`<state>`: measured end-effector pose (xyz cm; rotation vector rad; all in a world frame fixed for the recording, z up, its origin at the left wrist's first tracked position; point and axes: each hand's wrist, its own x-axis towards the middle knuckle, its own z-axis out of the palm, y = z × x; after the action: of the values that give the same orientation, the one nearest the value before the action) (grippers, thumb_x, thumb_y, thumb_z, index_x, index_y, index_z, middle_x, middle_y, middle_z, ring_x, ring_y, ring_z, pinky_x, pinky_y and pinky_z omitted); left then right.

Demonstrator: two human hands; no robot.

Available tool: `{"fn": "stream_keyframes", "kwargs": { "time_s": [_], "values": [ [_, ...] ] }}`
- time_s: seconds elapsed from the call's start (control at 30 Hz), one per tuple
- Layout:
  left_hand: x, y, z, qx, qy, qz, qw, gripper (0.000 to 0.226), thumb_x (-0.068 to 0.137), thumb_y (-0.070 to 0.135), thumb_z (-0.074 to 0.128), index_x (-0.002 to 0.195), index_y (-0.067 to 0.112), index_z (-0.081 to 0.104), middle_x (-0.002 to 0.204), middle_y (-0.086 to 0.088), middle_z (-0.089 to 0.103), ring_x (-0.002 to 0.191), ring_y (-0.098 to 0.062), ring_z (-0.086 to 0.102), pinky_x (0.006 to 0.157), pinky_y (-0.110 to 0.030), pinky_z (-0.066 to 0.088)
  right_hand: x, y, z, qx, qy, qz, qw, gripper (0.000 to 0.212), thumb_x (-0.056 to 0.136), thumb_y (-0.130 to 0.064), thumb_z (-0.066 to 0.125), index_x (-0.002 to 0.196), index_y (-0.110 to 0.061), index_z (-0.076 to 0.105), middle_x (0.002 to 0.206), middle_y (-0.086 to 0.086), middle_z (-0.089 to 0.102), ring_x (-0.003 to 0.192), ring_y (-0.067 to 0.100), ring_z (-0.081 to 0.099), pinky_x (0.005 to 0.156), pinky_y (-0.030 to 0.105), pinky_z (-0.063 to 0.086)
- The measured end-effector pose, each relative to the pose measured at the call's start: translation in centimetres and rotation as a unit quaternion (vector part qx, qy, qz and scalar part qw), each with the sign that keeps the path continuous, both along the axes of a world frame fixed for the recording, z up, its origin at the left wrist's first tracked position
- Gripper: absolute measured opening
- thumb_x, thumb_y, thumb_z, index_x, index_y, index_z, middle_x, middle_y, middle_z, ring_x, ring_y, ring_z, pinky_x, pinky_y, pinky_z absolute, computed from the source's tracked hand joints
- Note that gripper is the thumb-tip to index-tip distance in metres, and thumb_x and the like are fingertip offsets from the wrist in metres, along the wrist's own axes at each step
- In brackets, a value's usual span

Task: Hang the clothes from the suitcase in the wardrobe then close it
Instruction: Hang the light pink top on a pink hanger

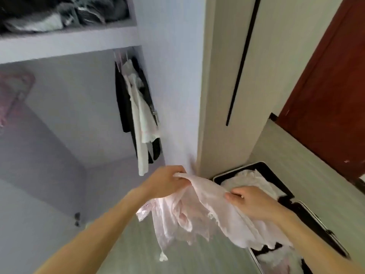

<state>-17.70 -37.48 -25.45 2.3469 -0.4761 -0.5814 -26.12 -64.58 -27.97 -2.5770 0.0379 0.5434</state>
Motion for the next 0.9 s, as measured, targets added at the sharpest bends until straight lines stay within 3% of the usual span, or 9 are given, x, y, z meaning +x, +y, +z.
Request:
{"fn": "stream_keyframes", "kwargs": {
  "time_s": [0.1,0.2,0.33,0.43,0.5,0.63,0.8,0.9],
  "values": [
    [0.0,6.1,3.3,-0.01,-0.021,0.016,1.0,0.014,0.091,0.044,0.063,0.083,0.033,0.067,0.083,0.015,0.068,0.077,-0.001,0.062,0.072,-0.023,0.051,0.5,9.0,-0.4,0.022,-0.011,0.051,0.998,0.043,0.095,-0.056,0.046,0.072,-0.021,0.051,0.071,-0.005,0.058,0.066,0.01,0.056,0.062,0.027,0.041],
    [0.4,10.5,6.0,-0.02,-0.075,0.051,0.996,0.013,0.091,0.037,0.063,0.079,0.031,0.064,0.073,0.019,0.063,0.068,0.003,0.056,0.06,-0.014,0.04,1.0,17.2,0.2,0.121,-0.091,0.02,0.988,0.03,0.086,-0.058,0.054,0.104,-0.034,0.057,0.097,-0.019,0.063,0.084,-0.001,0.061,0.076,0.026,0.051],
    [0.5,16.1,7.9,-0.036,-0.133,0.106,0.985,0.011,0.089,0.035,0.06,0.081,0.027,0.062,0.077,0.008,0.066,0.071,-0.014,0.061,0.06,-0.025,0.046,1.8,27.8,1.5,0.243,-0.207,-0.065,0.945,0.053,0.079,-0.059,0.069,0.121,-0.036,0.048,0.106,-0.022,0.057,0.096,-0.004,0.057,0.08,0.021,0.051],
    [0.4,20.0,8.6,-0.021,-0.164,0.139,0.976,0.01,0.088,0.038,0.059,0.083,0.029,0.061,0.079,0.007,0.067,0.073,-0.015,0.063,0.065,-0.032,0.052,2.8,33.8,1.4,0.214,-0.246,-0.062,0.943,0.079,0.075,-0.071,0.067,0.137,-0.033,0.038,0.122,-0.02,0.051,0.106,0.0,0.056,0.082,0.024,0.052],
    [0.3,23.2,9.1,-0.019,-0.186,0.162,0.969,0.01,0.088,0.037,0.058,0.079,0.034,0.057,0.076,0.009,0.065,0.069,-0.012,0.06,0.06,-0.029,0.048,3.6,37.1,1.7,0.178,-0.261,-0.05,0.947,0.078,0.08,-0.065,0.063,0.144,-0.034,0.031,0.126,-0.022,0.044,0.108,0.002,0.054,0.076,0.022,0.051],
    [-0.2,27.8,10.0,-0.024,-0.191,0.179,0.965,0.002,0.088,0.034,0.059,0.086,0.036,0.06,0.081,0.013,0.066,0.074,-0.01,0.06,0.062,-0.023,0.045,5.2,40.9,2.7,0.171,-0.251,-0.048,0.951,0.058,0.084,-0.056,0.06,0.133,-0.033,0.04,0.114,-0.02,0.044,0.09,0.004,0.053,0.06,0.012,0.035],
    [-0.6,32.4,10.5,-0.001,-0.231,0.179,0.956,0.009,0.085,0.031,0.063,0.091,0.038,0.063,0.085,0.015,0.068,0.078,-0.009,0.062,0.069,-0.029,0.053,6.3,42.9,2.9,0.109,-0.242,0.025,0.964,0.027,0.088,-0.034,0.057,0.112,-0.027,0.049,0.1,-0.011,0.055,0.078,0.007,0.057,0.062,0.027,0.048],
    [-0.3,35.8,10.8,0.101,-0.294,0.214,0.926,0.026,0.09,0.029,0.058,0.114,0.037,0.054,0.093,0.01,0.063,0.082,-0.02,0.06,0.067,-0.034,0.047,7.9,41.4,2.9,0.069,-0.242,0.028,0.967,0.023,0.088,-0.023,0.054,0.109,-0.033,0.051,0.101,-0.014,0.057,0.081,0.013,0.06,0.068,0.037,0.054]
  ]
}}
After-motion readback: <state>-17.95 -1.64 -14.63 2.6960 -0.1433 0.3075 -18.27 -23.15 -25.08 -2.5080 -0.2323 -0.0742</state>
